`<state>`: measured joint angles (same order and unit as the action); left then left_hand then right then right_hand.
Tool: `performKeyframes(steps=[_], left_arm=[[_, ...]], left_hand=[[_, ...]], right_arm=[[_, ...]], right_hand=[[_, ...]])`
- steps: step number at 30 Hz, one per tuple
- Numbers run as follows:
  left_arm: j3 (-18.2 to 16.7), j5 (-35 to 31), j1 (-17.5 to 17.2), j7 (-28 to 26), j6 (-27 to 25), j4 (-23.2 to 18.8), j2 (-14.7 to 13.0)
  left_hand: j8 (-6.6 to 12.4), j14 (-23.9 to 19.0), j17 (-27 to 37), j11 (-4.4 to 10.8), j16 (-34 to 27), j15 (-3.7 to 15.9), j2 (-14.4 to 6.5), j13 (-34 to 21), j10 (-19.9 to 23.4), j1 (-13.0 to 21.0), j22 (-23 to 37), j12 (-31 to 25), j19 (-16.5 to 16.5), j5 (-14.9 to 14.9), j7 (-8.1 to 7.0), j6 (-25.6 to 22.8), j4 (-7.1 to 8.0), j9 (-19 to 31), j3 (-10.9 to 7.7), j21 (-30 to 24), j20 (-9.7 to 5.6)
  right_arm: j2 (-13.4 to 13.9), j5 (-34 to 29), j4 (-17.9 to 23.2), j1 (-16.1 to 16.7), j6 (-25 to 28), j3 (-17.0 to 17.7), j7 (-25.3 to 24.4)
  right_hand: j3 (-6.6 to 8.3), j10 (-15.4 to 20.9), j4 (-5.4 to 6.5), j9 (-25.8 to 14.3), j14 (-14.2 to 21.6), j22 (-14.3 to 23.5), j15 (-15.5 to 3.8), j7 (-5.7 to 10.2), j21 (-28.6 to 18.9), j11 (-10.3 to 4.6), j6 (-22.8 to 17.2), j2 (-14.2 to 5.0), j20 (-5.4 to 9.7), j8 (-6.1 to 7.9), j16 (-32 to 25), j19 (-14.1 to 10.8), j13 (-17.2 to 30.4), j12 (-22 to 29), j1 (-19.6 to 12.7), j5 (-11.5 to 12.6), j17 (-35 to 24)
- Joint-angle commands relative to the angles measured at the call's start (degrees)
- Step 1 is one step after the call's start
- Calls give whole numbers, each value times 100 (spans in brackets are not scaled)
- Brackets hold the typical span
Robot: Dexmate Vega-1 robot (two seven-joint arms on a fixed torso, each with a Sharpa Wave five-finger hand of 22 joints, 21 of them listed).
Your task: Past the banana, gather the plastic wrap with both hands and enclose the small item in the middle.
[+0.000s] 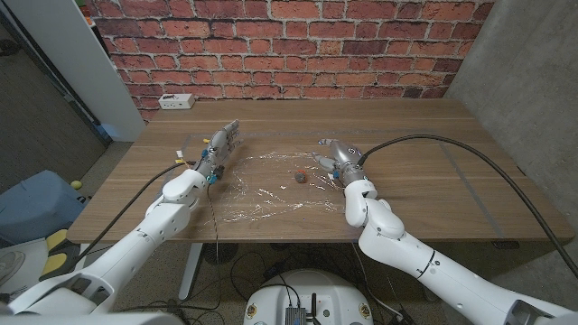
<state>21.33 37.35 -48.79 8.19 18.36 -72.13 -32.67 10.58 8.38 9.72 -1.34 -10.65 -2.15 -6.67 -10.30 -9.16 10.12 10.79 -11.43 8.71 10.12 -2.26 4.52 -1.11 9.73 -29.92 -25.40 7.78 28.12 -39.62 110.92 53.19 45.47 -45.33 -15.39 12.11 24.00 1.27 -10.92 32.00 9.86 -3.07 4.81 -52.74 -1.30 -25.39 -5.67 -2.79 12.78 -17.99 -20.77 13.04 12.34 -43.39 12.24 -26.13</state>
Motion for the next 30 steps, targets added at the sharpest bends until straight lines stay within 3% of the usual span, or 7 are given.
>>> performKeyframes(steps=[1, 5, 11, 16, 18, 24, 30], left_arm=[[83, -111, 164, -39, -117, 94, 49], [98, -136, 179, -87, -165, 61, 48], [112, -177, 182, -157, -217, -16, 32], [124, -201, 186, -196, -257, -60, 23], [126, -210, 187, -220, -271, -76, 23], [145, -228, 204, -246, -309, -101, 30], [142, -252, 190, -311, -339, -168, 13]], left_hand=[[-12, -5, 14, 17, 22, 32, -5, -25, -16, -46, 17, -3, -8, 21, -25, 7, -41, 32, -13, 20, 9], [-14, -2, 15, 9, 23, 35, -6, -25, -19, -47, 17, -2, -5, 21, -29, 9, -43, 32, -13, 25, 10], [-15, -2, 14, 22, 23, 36, -7, -25, -26, -49, 18, 0, -7, 21, -27, 12, -45, 31, -13, 29, 8], [-16, 0, 14, 16, 24, 37, -7, -25, -25, -50, 18, 0, -7, 21, -30, 12, -48, 31, -14, 35, 8], [-16, 1, 14, 18, 24, 39, -6, -25, -23, -51, 18, -1, -6, 21, -33, 12, -48, 31, -14, 37, 12], [-17, -2, 14, 23, 23, 40, -5, -25, -31, -53, 18, 2, -7, 20, -31, 14, -51, 31, -13, 42, 14], [-17, 0, 15, 15, 24, 35, -3, -25, -32, -56, 18, 2, -6, 20, -36, 13, -53, 31, -12, 48, 16]], right_arm=[[-378, 185, -406, -263, 1251, -134, -687], [-368, 360, -488, -389, 1521, -218, -705], [-348, 765, -599, -559, 1777, -276, -683], [-372, 1152, -715, -711, 1973, -290, -678], [-324, 1285, -741, -798, 2039, -352, -636], [-181, 1728, -863, -1032, 2030, -490, -521], [-144, 1990, -1133, -1366, 2069, -753, -471]], right_hand=[[-84, 78, -28, -7, -133, 21, -330, -1, 68, 44, -130, 147, -42, 35, 15, 98, 9, 35, 92, -92, -52], [-164, -25, -31, -13, -469, 23, -208, -7, 227, 69, -239, 198, -216, 27, 106, 394, 34, -4, 232, -124, -83], [-243, -214, -53, -23, -940, 21, -125, -35, 409, 96, -396, 237, -240, 27, 252, 687, 52, -60, 363, -128, -93], [-256, -574, -183, -37, -1763, 15, 80, -46, 700, 86, -512, 213, -319, -24, 534, 1092, 52, -119, 355, -105, -38], [-262, -738, -217, -39, -1879, 14, 129, -38, 772, 93, -504, 214, -349, -45, 566, 1188, 49, -156, 350, -102, -18], [-224, -1075, -321, -45, -2204, 11, 226, 6, 915, 110, -126, 129, -344, -203, 634, 1295, 37, -187, 277, -91, 36], [-143, -1252, -449, -47, -2306, 11, 256, 24, 978, 83, 60, 48, -320, -237, 638, 1301, 30, -185, 113, -80, 81]])
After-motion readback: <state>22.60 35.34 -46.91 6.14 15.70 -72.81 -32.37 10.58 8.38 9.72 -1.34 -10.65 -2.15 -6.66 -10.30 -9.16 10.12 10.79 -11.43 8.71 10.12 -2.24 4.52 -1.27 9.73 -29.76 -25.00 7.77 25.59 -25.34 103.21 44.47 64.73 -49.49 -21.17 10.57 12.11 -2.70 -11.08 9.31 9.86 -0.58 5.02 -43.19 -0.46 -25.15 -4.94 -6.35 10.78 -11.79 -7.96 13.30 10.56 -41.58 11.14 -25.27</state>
